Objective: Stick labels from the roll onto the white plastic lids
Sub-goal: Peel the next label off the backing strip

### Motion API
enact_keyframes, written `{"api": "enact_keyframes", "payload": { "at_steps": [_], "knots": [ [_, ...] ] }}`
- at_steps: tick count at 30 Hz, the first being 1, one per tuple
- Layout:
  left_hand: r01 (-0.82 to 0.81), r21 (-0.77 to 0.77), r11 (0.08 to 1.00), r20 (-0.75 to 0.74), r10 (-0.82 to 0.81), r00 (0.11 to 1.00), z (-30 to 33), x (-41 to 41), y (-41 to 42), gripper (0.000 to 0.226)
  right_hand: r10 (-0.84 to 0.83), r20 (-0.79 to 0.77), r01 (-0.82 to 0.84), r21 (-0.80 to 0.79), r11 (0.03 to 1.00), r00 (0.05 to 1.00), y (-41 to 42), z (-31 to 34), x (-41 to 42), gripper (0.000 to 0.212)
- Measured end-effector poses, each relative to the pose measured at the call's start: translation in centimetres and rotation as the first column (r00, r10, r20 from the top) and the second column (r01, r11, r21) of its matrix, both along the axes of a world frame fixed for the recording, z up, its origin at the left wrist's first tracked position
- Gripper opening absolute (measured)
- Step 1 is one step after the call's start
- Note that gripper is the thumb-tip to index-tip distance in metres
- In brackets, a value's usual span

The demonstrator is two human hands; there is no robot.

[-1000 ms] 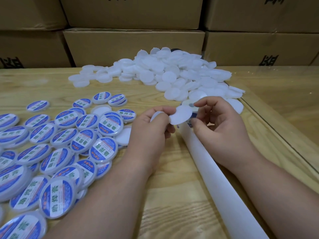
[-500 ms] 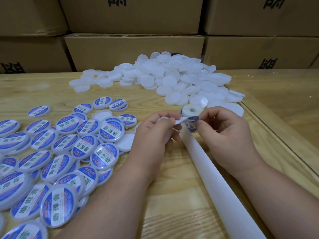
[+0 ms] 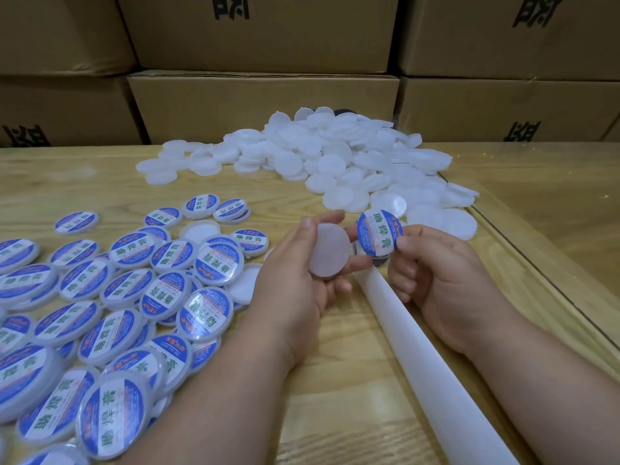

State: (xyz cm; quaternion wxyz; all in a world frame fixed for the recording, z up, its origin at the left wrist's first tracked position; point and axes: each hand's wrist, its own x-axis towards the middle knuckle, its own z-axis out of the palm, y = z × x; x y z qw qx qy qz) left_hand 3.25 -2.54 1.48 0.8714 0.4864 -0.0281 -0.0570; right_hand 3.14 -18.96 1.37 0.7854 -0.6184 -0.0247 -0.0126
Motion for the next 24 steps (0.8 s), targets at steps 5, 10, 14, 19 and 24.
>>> {"api": "enact_keyframes", "payload": {
  "at_steps": [5, 10, 14, 19, 24],
  "knots": [
    [-0.024, 0.102, 0.994, 0.028, 0.022, 0.999, -0.1, -0.1, -0.3, 0.046, 0.056, 0.008, -0.054, -0.163, 0.985, 0.998, 0.6, 0.1, -0.6, 0.012],
    [0.046, 0.082, 0.996, 0.021, -0.048, 0.999, -0.2, 0.0, -0.2, 0.035, 0.12, 0.02, -0.113, -0.222, 0.968, 0.993, 1.0, 0.3, -0.9, 0.016],
    [0.075, 0.103, 0.992, 0.083, -0.084, 0.993, -0.6, 0.0, -0.1, 0.04, 0.182, 0.067, -0.16, -0.253, 0.954, 0.981, 1.1, 0.0, -0.6, 0.025],
    [0.088, 0.111, 0.99, 0.079, -0.097, 0.992, -0.7, 0.2, -0.1, 0.039, 0.166, 0.067, -0.143, -0.261, 0.955, 0.984, 1.1, -0.2, -0.5, 0.026],
    [0.085, 0.15, 0.985, 0.073, -0.097, 0.993, -0.6, 0.2, 0.0, 0.034, 0.164, 0.056, -0.142, -0.285, 0.948, 0.985, 1.1, -0.2, -0.4, 0.027]
  ]
}}
